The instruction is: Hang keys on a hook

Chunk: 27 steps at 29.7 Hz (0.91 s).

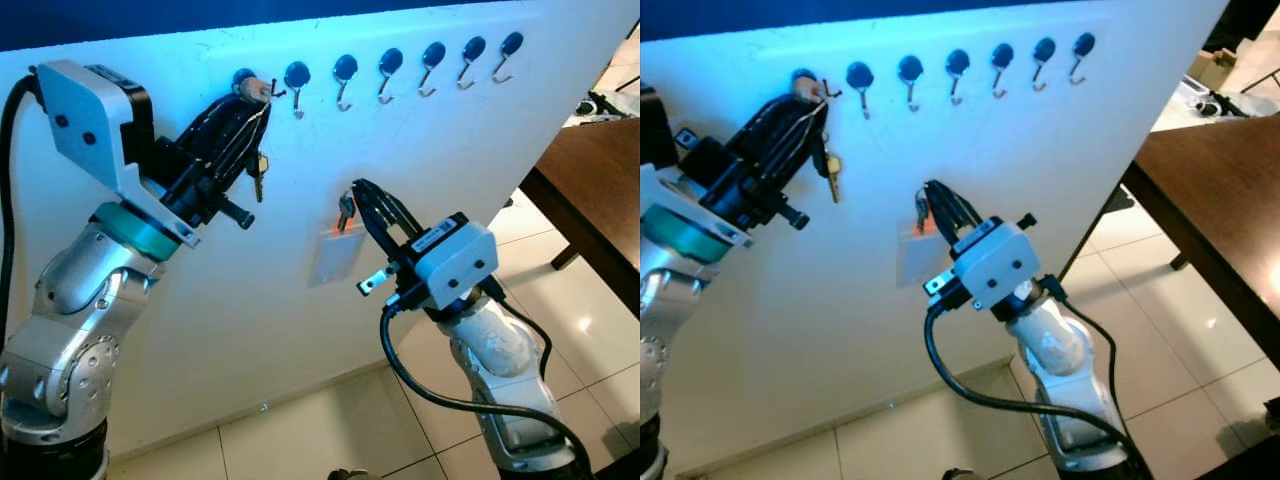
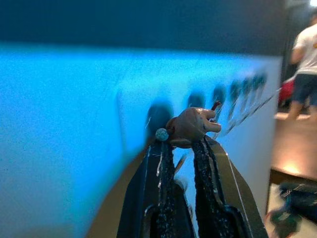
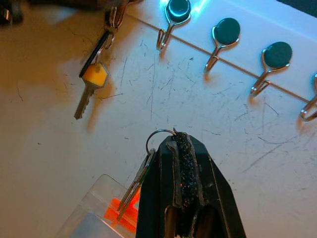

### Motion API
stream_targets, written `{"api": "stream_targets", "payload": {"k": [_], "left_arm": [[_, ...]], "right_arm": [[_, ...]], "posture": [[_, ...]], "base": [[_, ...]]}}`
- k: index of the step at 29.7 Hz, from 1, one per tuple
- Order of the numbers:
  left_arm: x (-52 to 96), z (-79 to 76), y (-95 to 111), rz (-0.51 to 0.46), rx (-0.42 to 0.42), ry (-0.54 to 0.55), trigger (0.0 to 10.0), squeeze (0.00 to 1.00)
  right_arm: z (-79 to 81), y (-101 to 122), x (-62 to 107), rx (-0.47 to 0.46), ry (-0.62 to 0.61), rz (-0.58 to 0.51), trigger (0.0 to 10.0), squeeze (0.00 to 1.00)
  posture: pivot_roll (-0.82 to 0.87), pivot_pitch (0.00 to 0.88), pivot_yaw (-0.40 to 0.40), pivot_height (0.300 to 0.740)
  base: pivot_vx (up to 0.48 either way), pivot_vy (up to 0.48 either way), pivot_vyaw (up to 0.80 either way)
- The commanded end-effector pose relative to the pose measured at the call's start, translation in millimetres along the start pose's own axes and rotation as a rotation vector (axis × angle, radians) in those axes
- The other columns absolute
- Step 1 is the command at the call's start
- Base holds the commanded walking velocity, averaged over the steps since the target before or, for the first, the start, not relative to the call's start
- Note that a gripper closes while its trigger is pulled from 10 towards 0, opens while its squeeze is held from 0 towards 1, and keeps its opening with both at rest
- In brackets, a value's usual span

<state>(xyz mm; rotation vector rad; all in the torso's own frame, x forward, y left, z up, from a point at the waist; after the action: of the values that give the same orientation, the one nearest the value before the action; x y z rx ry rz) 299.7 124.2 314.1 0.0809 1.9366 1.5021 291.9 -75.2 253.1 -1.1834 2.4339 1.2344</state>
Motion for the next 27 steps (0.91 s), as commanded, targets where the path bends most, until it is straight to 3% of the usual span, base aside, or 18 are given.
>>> {"api": "stream_targets", "payload": {"k": [1,11,12,13,16,22,23,24,25,27], "left_arm": [[5.3,6.6,-7,0.037,-0.009,0.023,10.0,0.0],[20.6,1.2,-22,0.104,0.04,-0.029,10.0,0.0],[21.7,0.8,-23,0.107,0.049,-0.03,10.0,0.17],[21.7,0.8,-23,0.107,0.049,-0.03,10.0,0.17],[22.9,2.0,-26,0.107,0.07,-0.023,10.0,1.0],[24.6,5.6,-26,0.1,0.131,0.002,10.0,1.0],[25.6,6.6,-25,0.093,0.167,0.004,10.0,0.36],[25.6,6.6,-25,0.093,0.167,0.004,10.0,0.36],[26.9,9.8,-22,0.07,0.237,0.013,10.0,0.0],[34.7,11.5,-25,0.077,0.36,-0.015,10.0,0.0]], "right_arm": [[3.1,-2,2.2,-0.005,0.011,0.01,10.0,0.0],[3.3,-2,2.6,-0.006,0.01,0.01,10.0,0.0],[3.5,-1,2.7,-0.006,0.01,0.01,10.0,0.0],[3.5,-1,2.7,-0.006,0.01,0.01,10.0,0.0],[3.9,-1,2.8,-0.009,0.009,0.011,10.0,0.0],[3.7,-1,2.7,-0.009,0.007,0.01,10.0,0.0],[3.5,-1,2.6,-0.01,0.005,0.01,10.0,0.0],[3.5,-1,2.6,-0.01,0.005,0.01,10.0,0.0],[3.5,0,2.2,-0.01,0.004,0.009,10.0,0.0],[3.6,0,1.4,-0.012,0.0,0.007,10.0,0.0]], "posture": [[0.03,0.051,0.052,0.74],[0.03,0.059,0.051,0.74],[0.03,0.059,0.051,0.74],[0.03,0.059,0.051,0.74],[0.03,0.063,0.052,0.74],[0.03,0.065,0.053,0.74],[0.03,0.065,0.053,0.74],[0.03,0.065,0.053,0.74],[0.03,0.067,0.057,0.74],[0.04,0.067,0.061,0.74]], "base": [[0.0,0.0,0.0],[0.0,0.0,0.0],[0.0,0.0,0.0],[0.0,0.0,0.0],[0.0,0.0,0.0],[0.0,0.0,0.0],[0.0,0.0,0.0],[0.0,0.0,0.0],[0.0,0.0,0.0],[0.0,0.0,0.0]]}}
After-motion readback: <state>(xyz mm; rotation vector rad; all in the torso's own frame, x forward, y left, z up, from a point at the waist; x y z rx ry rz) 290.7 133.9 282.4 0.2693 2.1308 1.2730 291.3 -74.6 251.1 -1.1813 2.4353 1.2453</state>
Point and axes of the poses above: a point about 5 cm out from each wrist's last joint towards the gripper, its own x axis pointing back from the gripper into the wrist, its own y axis along the axis of the wrist's last joint, z = x × y, the point moved 5 cm from there along -x, pointing out of the wrist towards the gripper, and after that the axes turned 14 degrees about x, right-handed, at the moved point
